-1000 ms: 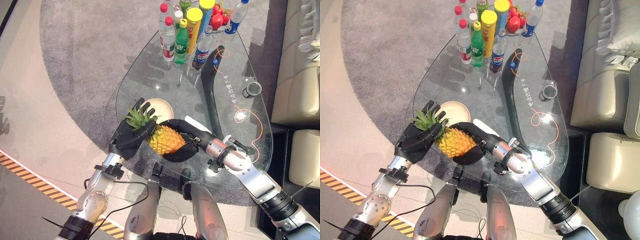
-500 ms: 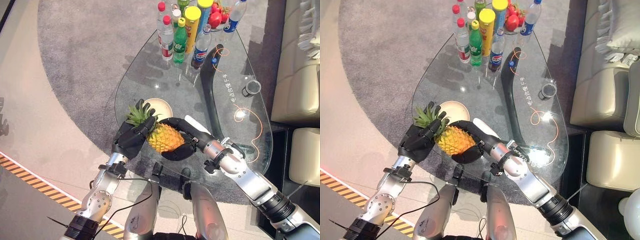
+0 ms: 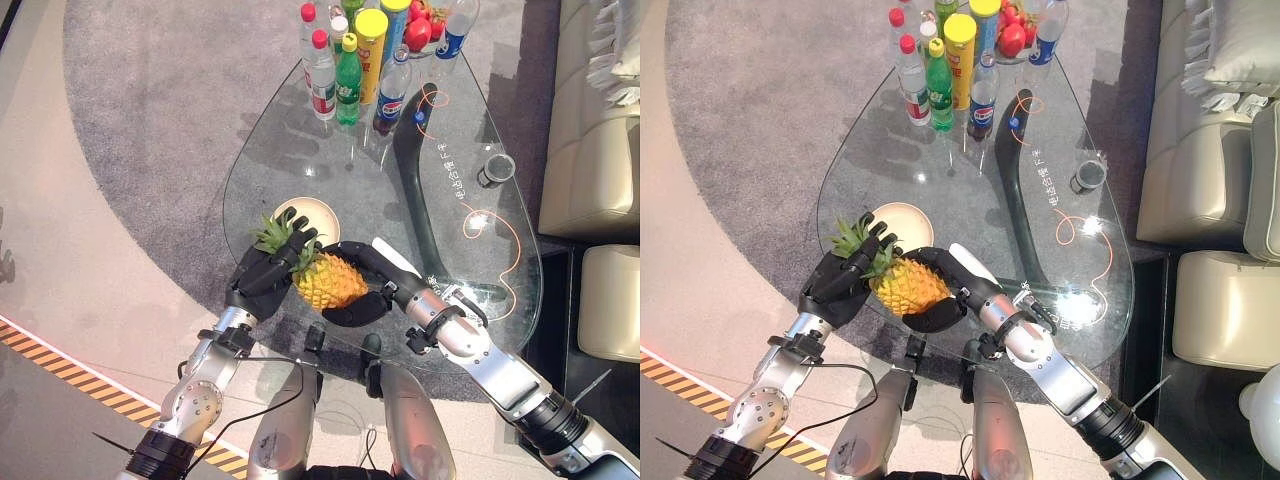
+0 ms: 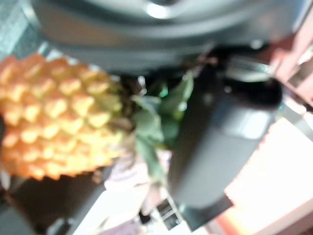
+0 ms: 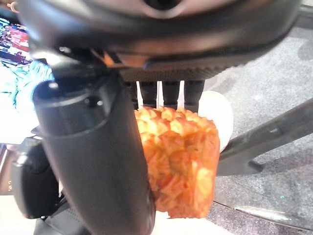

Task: Pick up the fruit to the plate

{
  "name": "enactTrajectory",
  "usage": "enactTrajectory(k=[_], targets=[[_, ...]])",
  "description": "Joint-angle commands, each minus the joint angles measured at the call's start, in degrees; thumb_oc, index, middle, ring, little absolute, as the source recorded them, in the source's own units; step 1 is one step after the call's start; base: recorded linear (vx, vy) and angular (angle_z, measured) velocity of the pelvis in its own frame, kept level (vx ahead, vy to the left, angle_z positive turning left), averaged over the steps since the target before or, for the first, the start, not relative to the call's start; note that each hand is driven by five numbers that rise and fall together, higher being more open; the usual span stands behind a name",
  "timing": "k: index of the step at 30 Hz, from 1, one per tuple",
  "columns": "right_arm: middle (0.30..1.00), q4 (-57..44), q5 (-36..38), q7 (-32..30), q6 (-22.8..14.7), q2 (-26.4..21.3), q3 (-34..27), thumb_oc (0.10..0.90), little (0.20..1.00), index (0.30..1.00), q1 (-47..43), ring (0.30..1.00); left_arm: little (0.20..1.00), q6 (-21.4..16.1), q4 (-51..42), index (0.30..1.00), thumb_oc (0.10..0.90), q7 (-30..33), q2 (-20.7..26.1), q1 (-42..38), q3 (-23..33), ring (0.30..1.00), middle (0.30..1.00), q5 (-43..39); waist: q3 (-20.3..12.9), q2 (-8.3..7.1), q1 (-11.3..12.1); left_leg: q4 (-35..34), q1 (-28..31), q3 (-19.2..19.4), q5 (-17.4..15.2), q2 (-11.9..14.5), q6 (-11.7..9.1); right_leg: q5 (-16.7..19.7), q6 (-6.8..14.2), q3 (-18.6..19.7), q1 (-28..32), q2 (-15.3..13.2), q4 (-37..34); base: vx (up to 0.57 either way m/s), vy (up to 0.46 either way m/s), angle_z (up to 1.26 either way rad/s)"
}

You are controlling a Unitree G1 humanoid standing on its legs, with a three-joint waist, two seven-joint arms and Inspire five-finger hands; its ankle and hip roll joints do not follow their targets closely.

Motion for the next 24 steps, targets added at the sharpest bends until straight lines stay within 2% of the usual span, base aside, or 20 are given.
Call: enactTrajectory(k=[1, 23, 24], targets=[[0.300, -14.1, 1.8, -1.3, -9.5, 5.5, 1.4, 0.100, 0.200, 0.300, -7.0, 0.300, 0.200, 1.0, -9.2, 0.300, 0.100, -5.5, -2.8, 0.1, -6.4, 0.300, 0.300, 0.8, -2.5, 0.59, -1.5, 5.9, -0.7, 3.3, -2.3, -2.9, 4.5, 6.1, 1.0, 4.3, 4.7, 2.2, -8.6, 0.00, 0.000, 0.00], [0.300, -13.1, 1.8, -3.7, -7.8, 6.3, 0.8, 0.100, 0.200, 0.300, -5.8, 0.300, 0.200, -0.2, -9.1, 0.300, 0.100, -5.3, -3.6, 0.1, -6.1, 0.300, 0.300, 0.9, -2.5, 0.35, -1.7, 5.3, -0.6, 3.7, -2.2, -2.8, 4.7, 6.3, 1.0, 4.3, 4.6, 2.2, -9.0, 0.00, 0.000, 0.00], [0.364, -13.1, 1.8, -3.9, -7.8, 6.4, 0.7, 0.174, 0.274, 0.364, -5.7, 0.364, 0.200, -0.2, -9.1, 0.300, 0.100, -5.2, -3.6, 0.1, -6.0, 0.300, 0.300, 0.9, -2.5, 0.31, -1.7, 5.3, -0.6, 3.7, -2.2, -2.8, 4.7, 6.4, 1.0, 4.3, 4.6, 2.2, -9.0, 0.00, 0.000, 0.00]])
